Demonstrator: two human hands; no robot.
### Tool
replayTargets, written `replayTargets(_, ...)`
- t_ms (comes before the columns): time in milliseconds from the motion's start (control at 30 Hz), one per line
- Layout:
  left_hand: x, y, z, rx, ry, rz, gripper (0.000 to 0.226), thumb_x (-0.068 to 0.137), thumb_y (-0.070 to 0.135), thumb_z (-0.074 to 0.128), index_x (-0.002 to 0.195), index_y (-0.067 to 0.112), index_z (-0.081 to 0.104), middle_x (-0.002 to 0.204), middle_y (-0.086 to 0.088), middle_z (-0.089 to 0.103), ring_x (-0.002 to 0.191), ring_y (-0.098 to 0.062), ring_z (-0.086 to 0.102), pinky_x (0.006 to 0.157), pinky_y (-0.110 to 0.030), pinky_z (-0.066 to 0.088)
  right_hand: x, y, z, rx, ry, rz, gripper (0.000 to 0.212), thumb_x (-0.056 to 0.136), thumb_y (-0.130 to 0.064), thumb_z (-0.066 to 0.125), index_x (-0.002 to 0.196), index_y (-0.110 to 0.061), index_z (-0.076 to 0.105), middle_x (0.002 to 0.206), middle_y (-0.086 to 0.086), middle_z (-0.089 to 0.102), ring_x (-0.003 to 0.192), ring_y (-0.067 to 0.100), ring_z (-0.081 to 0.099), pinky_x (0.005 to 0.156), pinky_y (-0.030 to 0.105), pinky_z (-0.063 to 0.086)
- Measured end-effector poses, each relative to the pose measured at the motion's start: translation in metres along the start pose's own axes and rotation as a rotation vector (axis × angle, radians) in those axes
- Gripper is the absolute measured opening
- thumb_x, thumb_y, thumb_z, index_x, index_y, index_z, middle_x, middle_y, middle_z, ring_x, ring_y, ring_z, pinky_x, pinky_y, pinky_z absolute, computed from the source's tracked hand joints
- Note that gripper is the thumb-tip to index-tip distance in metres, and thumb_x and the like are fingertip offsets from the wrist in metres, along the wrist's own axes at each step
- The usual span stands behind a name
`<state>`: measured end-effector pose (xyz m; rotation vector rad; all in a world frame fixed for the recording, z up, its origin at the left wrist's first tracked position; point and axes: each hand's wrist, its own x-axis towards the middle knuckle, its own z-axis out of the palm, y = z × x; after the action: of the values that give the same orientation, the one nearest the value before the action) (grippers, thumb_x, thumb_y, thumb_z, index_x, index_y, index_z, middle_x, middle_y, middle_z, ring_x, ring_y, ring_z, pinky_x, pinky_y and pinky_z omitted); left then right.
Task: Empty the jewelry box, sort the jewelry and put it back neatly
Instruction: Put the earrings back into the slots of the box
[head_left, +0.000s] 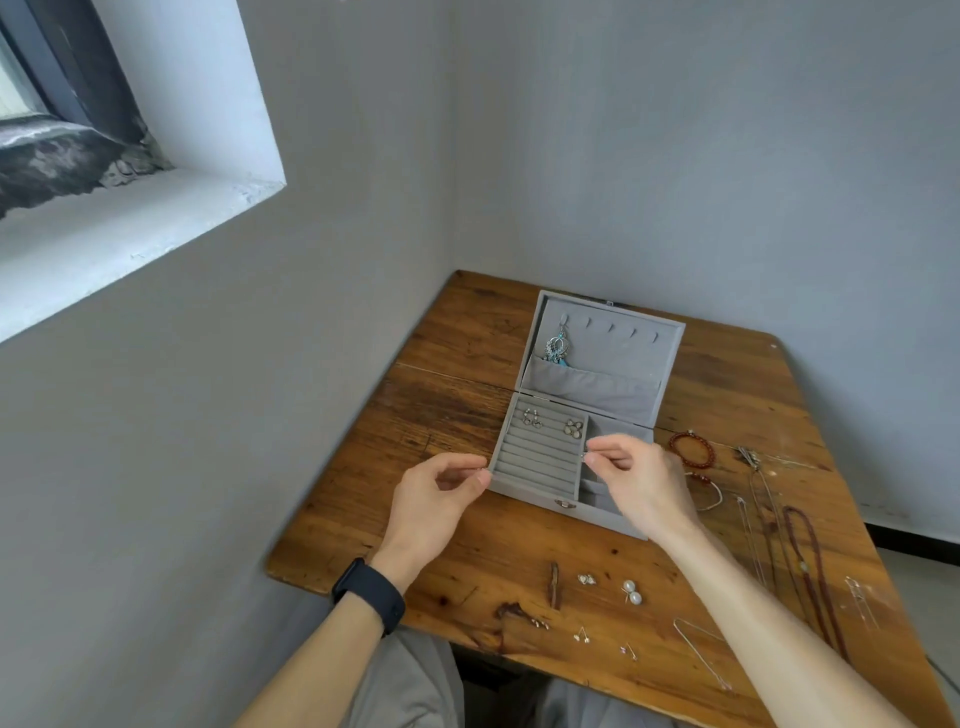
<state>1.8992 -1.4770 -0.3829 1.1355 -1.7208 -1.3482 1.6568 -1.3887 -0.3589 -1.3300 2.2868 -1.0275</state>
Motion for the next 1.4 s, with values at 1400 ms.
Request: replayTargets(1400,0.023,0.014,-0.001,0.09,-0.079,0.051,0.012,0.087,0.03,0.075,0.098,0.036,0.075,0.096,0.029,0.071,0.096,0.011,0.062,0.077,-0.003,0.044,0.056,-0.017,0.005,-0.508,-0.229,-0.043,0.018,0.095,-0.017,0.059,0.099,-0.022,0.075,0.104,0.001,0.073,0.093,0.021,0.067,0.079,0.033,0.055)
